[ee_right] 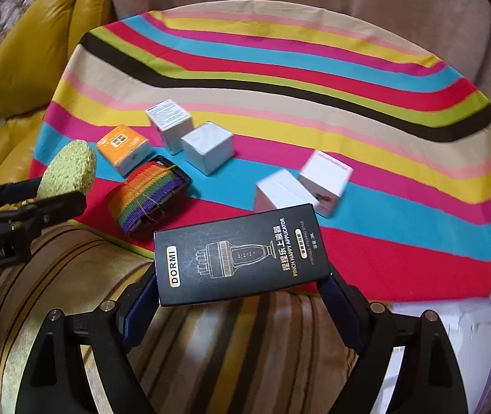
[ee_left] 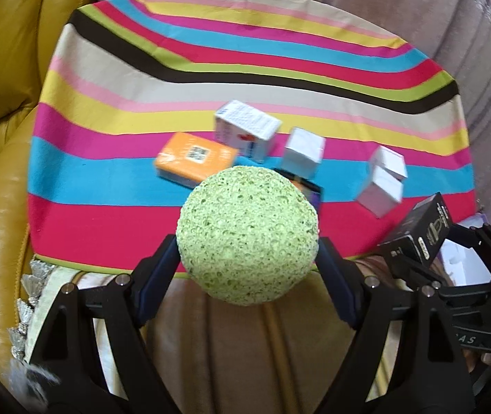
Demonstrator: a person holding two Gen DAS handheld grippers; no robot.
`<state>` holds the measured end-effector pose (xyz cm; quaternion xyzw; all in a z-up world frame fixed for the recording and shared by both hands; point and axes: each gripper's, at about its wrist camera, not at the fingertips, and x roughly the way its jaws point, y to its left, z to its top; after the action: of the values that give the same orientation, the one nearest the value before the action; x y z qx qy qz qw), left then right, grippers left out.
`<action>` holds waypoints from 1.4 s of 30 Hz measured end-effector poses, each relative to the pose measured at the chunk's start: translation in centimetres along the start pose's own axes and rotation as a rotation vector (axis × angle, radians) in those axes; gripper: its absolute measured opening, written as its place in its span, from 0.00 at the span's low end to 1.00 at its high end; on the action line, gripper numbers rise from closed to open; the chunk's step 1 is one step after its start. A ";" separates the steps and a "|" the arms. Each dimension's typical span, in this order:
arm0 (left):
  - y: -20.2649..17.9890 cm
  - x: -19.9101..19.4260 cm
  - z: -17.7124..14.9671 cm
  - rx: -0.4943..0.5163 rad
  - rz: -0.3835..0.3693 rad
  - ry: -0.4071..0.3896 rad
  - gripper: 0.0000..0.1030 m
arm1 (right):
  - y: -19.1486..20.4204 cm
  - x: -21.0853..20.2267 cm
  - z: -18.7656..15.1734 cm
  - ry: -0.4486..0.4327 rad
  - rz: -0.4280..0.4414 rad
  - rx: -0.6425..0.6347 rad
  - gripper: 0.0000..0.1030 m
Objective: Organize objects
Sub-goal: 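Carry the DORMI box and green sponge into the purple-rimmed box and release both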
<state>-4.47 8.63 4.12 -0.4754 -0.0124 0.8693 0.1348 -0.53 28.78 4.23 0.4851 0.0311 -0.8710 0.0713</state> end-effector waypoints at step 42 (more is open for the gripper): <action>-21.2 1.0 -2.5 0.355 -0.301 0.075 0.79 | -17.3 -7.7 -12.1 -0.040 -0.228 0.495 0.86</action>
<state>1.76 29.07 5.10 -0.4690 0.0749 0.8097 0.3448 10.99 48.04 4.11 0.4639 -0.1296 -0.8638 -0.1476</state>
